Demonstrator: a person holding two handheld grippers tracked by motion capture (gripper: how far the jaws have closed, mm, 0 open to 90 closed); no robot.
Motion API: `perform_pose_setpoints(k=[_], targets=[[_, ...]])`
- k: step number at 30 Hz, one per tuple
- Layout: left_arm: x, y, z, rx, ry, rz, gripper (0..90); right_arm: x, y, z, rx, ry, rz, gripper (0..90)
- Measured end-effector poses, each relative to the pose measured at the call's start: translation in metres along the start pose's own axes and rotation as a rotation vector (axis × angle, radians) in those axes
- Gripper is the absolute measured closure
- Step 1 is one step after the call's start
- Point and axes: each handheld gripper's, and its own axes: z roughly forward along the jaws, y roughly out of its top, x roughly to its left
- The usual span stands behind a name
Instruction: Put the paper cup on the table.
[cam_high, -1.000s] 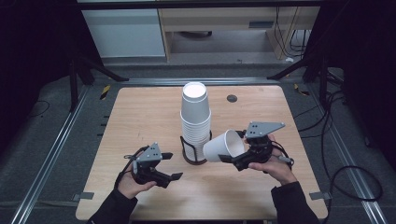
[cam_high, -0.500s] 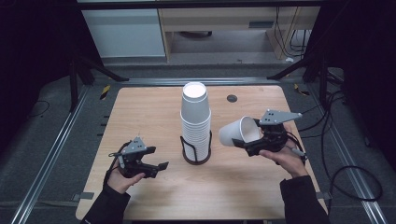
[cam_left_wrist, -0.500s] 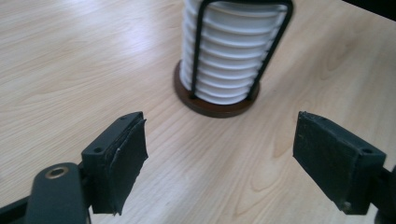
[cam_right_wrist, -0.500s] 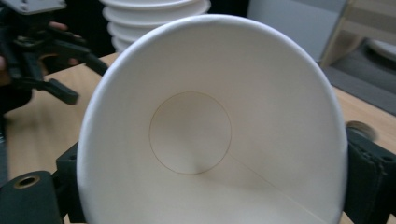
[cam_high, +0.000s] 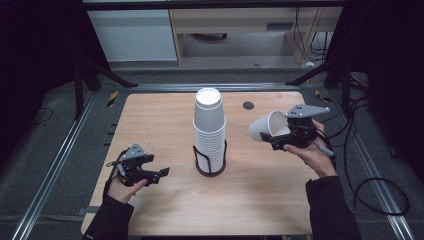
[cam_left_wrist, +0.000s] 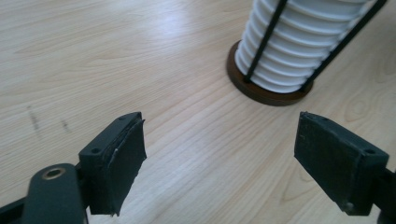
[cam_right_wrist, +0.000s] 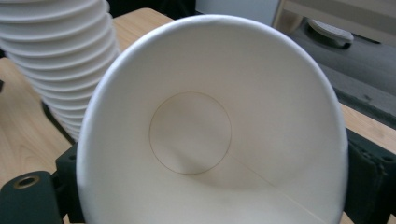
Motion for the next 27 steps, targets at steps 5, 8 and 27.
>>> perform_pose_setpoints(k=[5, 8, 27], targets=[[0.006, -0.004, -0.001, 0.011, 0.032, -0.02, 15.8, -0.013, 0.0, 0.003, 0.039, -0.067, 0.019, 9.2], [0.007, -0.004, -0.003, 0.014, 0.047, -0.015, 15.9, -0.02, -0.001, 0.009, 0.082, -0.102, 0.022, 9.1], [0.013, -0.005, -0.012, -0.007, 0.098, -0.031, 15.9, -0.048, -0.021, 0.053, 0.393, -0.248, 0.06, 8.8]])
